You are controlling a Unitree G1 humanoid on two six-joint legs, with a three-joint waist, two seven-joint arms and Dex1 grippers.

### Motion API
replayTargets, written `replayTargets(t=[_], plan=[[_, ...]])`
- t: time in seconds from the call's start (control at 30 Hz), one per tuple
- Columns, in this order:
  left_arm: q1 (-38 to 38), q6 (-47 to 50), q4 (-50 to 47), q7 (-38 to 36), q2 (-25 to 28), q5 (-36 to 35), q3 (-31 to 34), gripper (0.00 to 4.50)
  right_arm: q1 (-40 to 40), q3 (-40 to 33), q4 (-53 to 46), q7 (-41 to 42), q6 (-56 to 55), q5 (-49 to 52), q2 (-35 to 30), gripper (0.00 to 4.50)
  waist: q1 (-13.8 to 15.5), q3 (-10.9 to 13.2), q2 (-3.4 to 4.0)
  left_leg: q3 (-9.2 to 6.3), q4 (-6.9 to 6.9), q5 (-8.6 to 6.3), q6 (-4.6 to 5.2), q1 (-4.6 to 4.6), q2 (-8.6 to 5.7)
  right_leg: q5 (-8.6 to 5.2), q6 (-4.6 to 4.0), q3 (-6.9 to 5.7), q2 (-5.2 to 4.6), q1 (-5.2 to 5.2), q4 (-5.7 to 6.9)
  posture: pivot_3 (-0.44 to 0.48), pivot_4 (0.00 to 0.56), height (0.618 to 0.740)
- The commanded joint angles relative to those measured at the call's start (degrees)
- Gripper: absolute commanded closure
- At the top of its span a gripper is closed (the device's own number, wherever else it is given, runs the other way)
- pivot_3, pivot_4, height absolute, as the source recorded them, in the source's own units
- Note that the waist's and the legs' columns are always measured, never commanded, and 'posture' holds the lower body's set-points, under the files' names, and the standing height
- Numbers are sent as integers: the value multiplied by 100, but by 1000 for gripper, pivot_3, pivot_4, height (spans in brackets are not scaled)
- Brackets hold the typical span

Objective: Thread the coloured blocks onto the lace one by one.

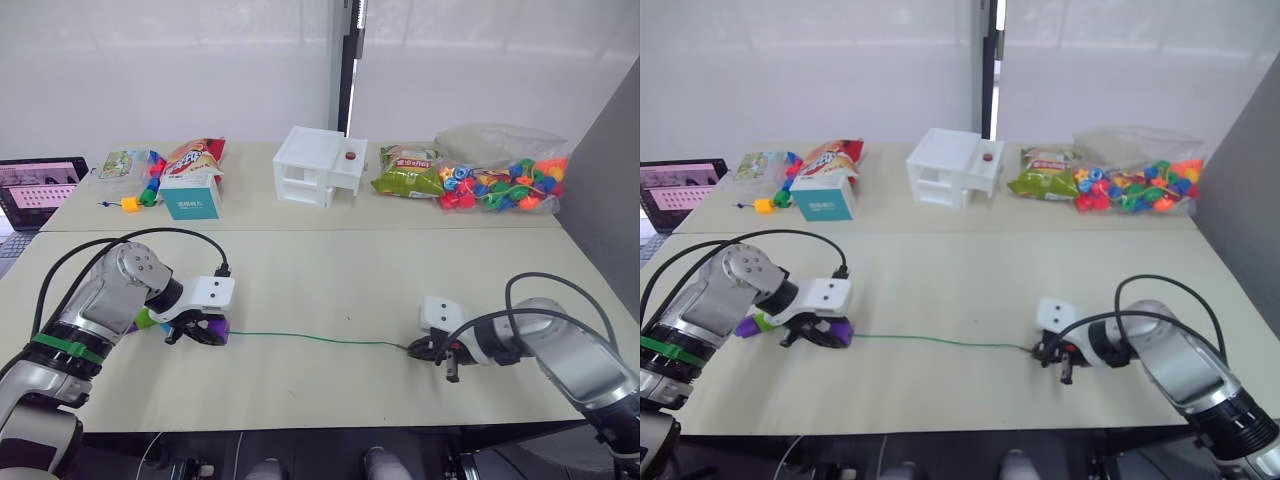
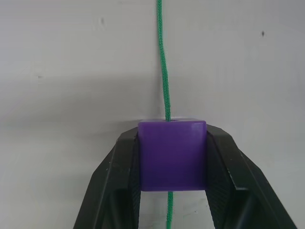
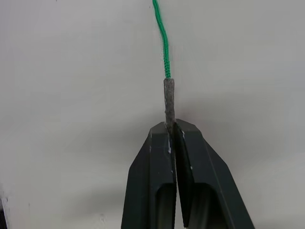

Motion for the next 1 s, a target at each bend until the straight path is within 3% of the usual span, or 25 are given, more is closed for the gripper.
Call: replayTargets(t=[0.03, 0.37, 0.53, 0.83, 1.0], plan=[[75, -128, 179, -102, 349, 247, -59, 3294, 63, -297, 254, 61, -198, -29, -214, 4500, -2, 0, 0, 1, 0, 0, 0, 2, 0, 0, 0, 0, 0, 0, 1, 0, 150, 740], [296, -477, 479, 55, 979, 615, -27, 3294, -80, -453, 1194, 172, -879, -214, -411, 4500, -38, 1, 2, 4, -4, -1, 1, 6, 4, 0, -1, 2, 4, -1, 3, 0, 150, 740], [56, -742, 1137, 358, 1100, 753, 50, 3294, -230, -316, 1448, 138, -1131, -313, -242, 4500, -38, 2, 3, 4, -3, -1, 1, 6, 4, 0, -1, 2, 3, -1, 4, 0, 150, 740], [-266, -1519, 2110, 1069, 526, 583, 177, 3294, -385, -122, 1351, 118, -1084, -370, -4, 4500, 29, 0, 7, 6, 1, 0, 0, 4, 1, 0, 0, 2, -2, -1, 9, 0, 150, 740], [-245, -1761, 2350, 1003, 223, 240, 426, 3294, -531, -83, 1418, 62, -1052, -508, 124, 4500, 70, -2, 17, 6, 4, 2, -4, 13, 0, 0, -1, 2, -3, 6, 24, 0, 150, 740]])
